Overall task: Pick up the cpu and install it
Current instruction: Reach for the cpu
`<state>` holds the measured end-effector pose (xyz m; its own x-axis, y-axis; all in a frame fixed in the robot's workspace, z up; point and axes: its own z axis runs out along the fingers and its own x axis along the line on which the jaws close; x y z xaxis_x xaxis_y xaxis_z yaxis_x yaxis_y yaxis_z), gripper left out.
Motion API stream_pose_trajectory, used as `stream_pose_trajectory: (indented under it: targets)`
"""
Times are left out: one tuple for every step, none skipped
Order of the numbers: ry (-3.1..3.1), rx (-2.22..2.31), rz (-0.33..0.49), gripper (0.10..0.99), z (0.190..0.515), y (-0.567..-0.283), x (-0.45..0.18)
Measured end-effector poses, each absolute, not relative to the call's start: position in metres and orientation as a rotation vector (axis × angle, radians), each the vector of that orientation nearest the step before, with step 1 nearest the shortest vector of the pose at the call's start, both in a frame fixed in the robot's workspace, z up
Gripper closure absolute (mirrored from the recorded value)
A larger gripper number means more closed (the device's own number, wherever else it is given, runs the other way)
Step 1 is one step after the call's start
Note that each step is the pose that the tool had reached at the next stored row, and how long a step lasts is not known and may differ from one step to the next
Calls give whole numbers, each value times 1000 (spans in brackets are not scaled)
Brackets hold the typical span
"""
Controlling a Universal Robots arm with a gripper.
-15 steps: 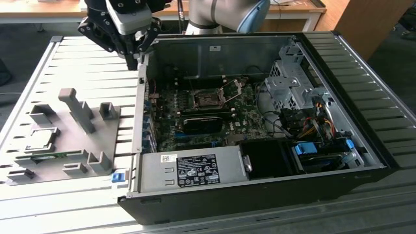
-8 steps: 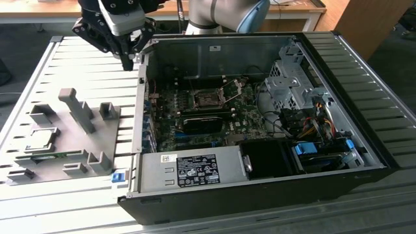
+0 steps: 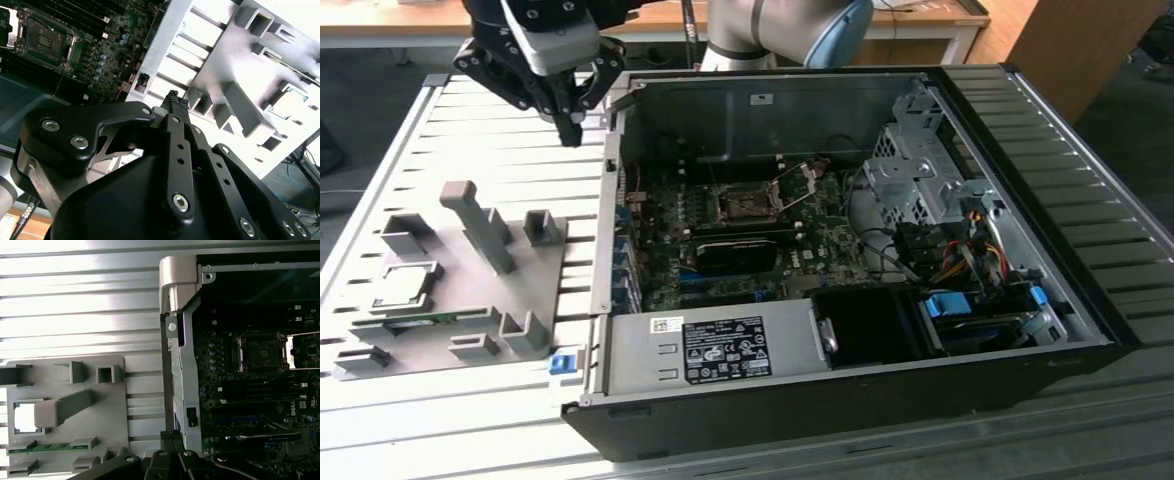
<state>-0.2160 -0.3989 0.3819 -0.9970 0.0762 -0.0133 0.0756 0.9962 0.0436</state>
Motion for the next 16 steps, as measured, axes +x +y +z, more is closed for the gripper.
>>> stream_pose_trajectory:
  targets:
    - [3124, 119, 67, 980, 382, -399, -217]
    - [3124, 119, 67, 980, 382, -399, -218]
    - [3124, 119, 67, 980, 381, -399, -220]
    - [3124, 119, 67, 980, 381, -399, -221]
    - [3124, 119, 67, 980, 381, -399, -222]
    - [3124, 119, 67, 980, 381, -399, -223]
    - [3124, 119, 67, 980, 381, -399, -224]
    - [3125, 119, 67, 980, 381, -399, -226]
    - [3125, 119, 67, 980, 381, -399, -227]
    - [3125, 119, 67, 980, 381, -399, -228]
    - [3125, 119, 67, 980, 380, -399, -229]
    - [3125, 119, 67, 980, 380, -399, -230]
    - [3125, 119, 67, 980, 380, -399, -231]
    - [3126, 119, 67, 980, 380, -399, -232]
    - [3126, 119, 67, 980, 380, -399, -233]
    - [3126, 119, 67, 980, 380, -399, -234]
